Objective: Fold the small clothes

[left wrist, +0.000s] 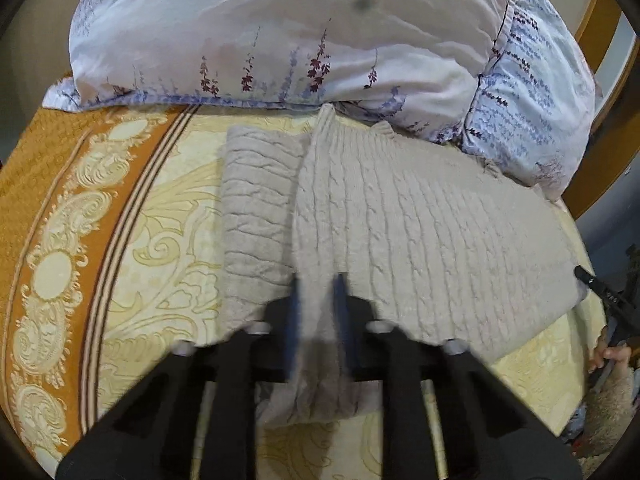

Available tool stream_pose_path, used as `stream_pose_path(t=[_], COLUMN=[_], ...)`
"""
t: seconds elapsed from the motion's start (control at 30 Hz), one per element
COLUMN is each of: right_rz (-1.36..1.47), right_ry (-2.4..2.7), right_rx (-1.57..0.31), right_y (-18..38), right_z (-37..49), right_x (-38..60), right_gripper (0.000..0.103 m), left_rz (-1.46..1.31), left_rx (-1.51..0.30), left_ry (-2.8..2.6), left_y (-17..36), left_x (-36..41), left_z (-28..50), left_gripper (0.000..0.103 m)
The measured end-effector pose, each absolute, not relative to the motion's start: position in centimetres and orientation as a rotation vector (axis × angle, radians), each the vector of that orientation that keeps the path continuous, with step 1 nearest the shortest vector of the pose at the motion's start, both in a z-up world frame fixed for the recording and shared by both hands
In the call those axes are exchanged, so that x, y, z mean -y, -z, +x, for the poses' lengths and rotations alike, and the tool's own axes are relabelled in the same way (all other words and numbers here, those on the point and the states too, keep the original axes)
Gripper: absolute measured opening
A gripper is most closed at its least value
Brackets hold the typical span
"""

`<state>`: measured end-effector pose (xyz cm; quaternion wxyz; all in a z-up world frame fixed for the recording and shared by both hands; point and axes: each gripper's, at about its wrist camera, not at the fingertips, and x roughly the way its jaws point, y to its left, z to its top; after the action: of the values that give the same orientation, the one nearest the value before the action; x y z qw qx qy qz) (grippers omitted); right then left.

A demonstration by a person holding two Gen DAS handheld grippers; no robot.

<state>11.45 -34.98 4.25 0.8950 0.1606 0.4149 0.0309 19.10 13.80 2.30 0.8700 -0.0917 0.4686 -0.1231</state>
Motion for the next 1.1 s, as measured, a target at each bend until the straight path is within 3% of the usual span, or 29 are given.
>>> stream_pose_path(t=[0.5,0.53,0.6,0.67,0.7,0.73,0.9,1.1], right_rz=[0.349,0.335,0.326,0.315,0.308,0.299,0.215,0.123], right_ry=[0.007,0.018,0.036,0.068,0.075,0.075,-0.04,-0.162], right_rx=[-0.912,-0.918,-0.925,-0.916,-0.894,-0.871,-0.837,-0.889], right_y=[-3.6,-3.8,-4.2,-4.9,-5.5,-6.1,-8.1,-6.7], right_z=[10.2,10.3,10.3,10.5,10.5,10.5,12.9,17.1], right_x=[34.9,34.6,34.4,34.3,34.2,33.9,30.0,23.4], right_gripper=[0.009,0.009,0.028,0.046,0.054,0.055,0.057,0.057], left_rz=[-0.261,-0.265,-0.291,-0.33,-0.351,-0.371,-0.469,-0.562], left_rx=[-0.984,-0.983,-0.976,-0.943,-0.918,-0.895,-0.919,-0.99], left_ry=[0.309,0.311,0.324,0.335,0.33,0.324,0.264,0.251], left_y=[-1.7,-1.8,-2.2,-2.9,-3.4,-3.8,-3.6,-1.8], left_x=[-15.6,-15.6,-15.8,-16.4,-16.9,-17.3,-19.1,-19.0], left_z=[18.0,18.0,17.9,17.6,17.6,17.5,19.4,21.3], left_gripper=[0.008,0.01,0.023,0.055,0.061,0.067,0.068,0.069])
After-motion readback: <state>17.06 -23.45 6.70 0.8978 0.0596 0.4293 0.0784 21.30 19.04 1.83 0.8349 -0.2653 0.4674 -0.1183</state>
